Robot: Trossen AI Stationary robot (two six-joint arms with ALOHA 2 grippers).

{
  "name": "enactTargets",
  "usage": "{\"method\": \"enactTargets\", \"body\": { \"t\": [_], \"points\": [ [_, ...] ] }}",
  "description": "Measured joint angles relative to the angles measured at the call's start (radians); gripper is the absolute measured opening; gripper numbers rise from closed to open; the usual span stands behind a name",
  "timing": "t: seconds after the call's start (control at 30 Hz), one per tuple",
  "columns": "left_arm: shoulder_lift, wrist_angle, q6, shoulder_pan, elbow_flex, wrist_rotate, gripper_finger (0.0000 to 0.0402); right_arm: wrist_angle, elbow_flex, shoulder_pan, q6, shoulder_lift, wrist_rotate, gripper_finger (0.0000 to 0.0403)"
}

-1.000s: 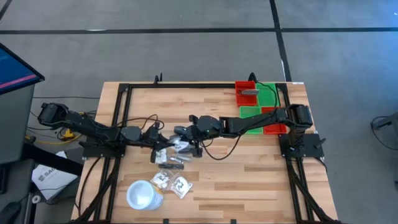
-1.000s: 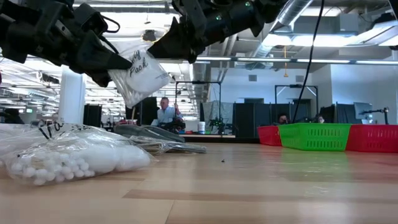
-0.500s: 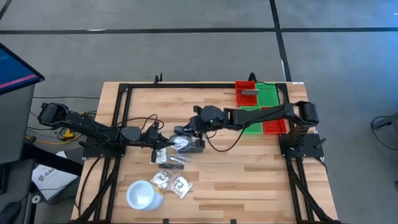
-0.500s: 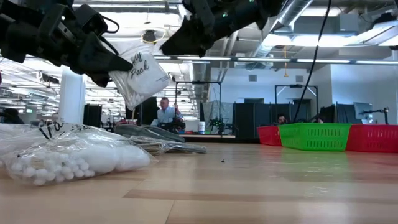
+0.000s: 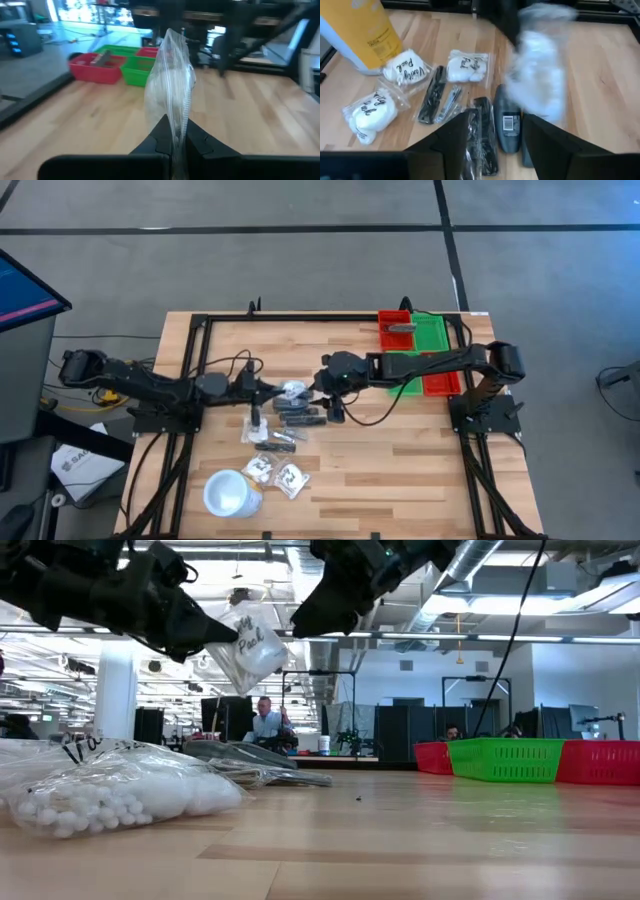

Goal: Pick & Place Travel size toiletries
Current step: Put the white cotton pack into the top green bin

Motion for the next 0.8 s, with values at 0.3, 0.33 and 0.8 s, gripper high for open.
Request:
{"method": "enactTargets", "body": {
  "t": [0.3, 0.33, 0.8],
  "points": [
    [0.094, 0.0, 0.021, 0.2, 0.064, 0.217, 0.0002, -0.03, 0.0, 0.018, 0.005, -0.008, -0.001, 0.019],
    [0.115, -0.003, 0.021, 0.214, 0.074, 0.243, 0.0002, -0.033, 0.0, 0.017, 0.005, -0.008, 0.0, 0.0189],
    [0.253, -0.082, 0.169, 0.226, 0.199, 0.386, 0.0003, -0.126, 0.001, 0.007, 0.042, -0.051, 0.008, 0.0173]
  ]
}}
